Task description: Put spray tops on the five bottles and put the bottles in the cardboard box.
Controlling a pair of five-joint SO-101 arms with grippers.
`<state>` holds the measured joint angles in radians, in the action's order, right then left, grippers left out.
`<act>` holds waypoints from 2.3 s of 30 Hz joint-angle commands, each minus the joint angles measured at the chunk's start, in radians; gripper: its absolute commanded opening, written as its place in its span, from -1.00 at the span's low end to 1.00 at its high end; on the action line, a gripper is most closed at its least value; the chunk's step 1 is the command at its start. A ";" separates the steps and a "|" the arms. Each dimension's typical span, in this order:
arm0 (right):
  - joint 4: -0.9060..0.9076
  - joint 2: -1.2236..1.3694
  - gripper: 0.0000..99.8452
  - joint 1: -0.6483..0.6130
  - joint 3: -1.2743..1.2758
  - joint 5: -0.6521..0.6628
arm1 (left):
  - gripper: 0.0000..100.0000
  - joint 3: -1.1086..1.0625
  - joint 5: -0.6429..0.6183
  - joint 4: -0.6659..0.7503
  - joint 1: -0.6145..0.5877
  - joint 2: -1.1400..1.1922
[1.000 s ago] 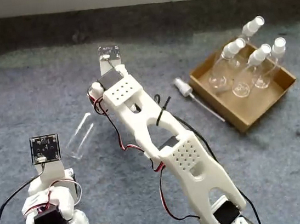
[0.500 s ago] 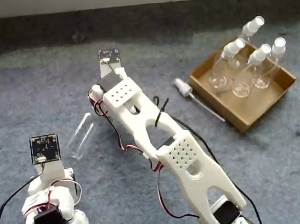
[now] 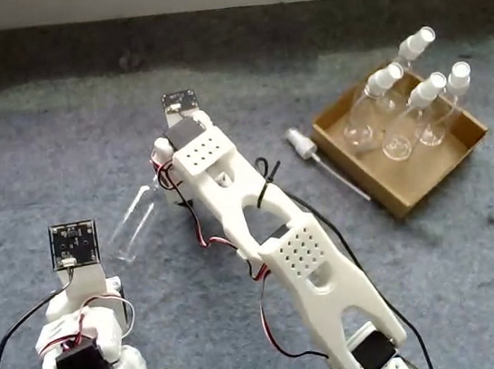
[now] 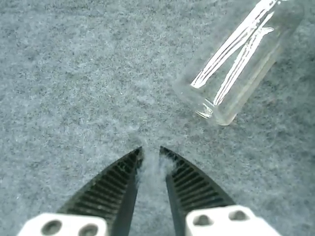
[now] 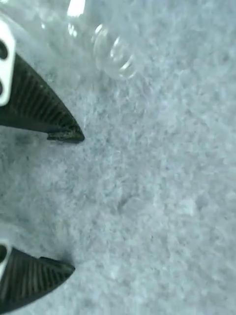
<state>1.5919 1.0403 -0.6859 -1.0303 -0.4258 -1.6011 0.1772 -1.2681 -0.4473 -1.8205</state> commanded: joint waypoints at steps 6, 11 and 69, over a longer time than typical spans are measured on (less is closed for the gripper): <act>0.028 -0.015 -0.36 0.096 -0.021 0.009 | -0.99 0.010 0.002 0.020 -0.008 -0.012; 0.028 -0.015 -0.36 0.099 -0.021 0.009 | -0.99 0.010 0.002 0.020 -0.008 -0.012; 0.111 -0.398 -0.35 0.105 -0.010 0.367 | -0.99 -0.004 0.002 0.038 -0.008 -0.012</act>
<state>1.7254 0.7165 -0.5953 -1.0257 -0.1834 -1.6103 0.1772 -1.2482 -0.4473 -1.8205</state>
